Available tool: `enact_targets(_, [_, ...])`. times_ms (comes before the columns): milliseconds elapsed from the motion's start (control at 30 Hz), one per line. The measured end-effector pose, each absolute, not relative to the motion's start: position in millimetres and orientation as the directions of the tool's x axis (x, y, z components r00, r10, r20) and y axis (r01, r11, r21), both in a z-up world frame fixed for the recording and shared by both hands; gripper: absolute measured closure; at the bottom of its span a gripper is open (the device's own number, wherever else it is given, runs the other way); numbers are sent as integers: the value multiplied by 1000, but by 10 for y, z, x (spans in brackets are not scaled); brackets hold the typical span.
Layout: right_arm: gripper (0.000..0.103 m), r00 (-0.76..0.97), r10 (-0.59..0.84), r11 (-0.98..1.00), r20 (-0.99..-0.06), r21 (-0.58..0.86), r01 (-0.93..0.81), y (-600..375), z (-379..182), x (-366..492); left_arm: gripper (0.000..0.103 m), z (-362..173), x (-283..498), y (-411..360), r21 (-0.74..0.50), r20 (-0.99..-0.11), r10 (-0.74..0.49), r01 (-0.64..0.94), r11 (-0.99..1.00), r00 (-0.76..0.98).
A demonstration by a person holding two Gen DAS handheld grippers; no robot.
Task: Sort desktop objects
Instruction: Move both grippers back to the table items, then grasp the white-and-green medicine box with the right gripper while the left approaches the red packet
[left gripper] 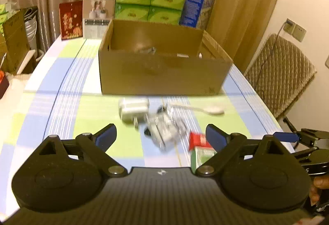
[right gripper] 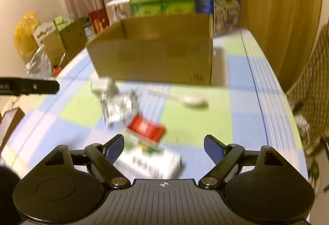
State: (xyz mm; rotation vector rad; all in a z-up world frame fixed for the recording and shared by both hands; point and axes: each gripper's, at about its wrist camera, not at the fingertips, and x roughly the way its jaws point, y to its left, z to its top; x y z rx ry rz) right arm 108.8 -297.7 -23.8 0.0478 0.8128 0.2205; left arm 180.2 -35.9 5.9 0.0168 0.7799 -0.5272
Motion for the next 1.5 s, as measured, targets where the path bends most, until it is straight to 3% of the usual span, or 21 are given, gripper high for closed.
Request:
enact_targets(300, [21,625,234,958,-745,66,-279,-2974,-315,745,9,-116,1427,-247,-160,-703,-457,505,848,545])
enact_targets(833, [20,528,269,767,-806,-152,-623,-2706,-607,1199,8,-311,1601,-427,-25,-745,-471,686,727,473])
enact_targets(1500, [25,310,250,569,-917,-120,-813,-2412,-1089,1768,8,-697,1841,-841,101,-813,-477,889,448,333])
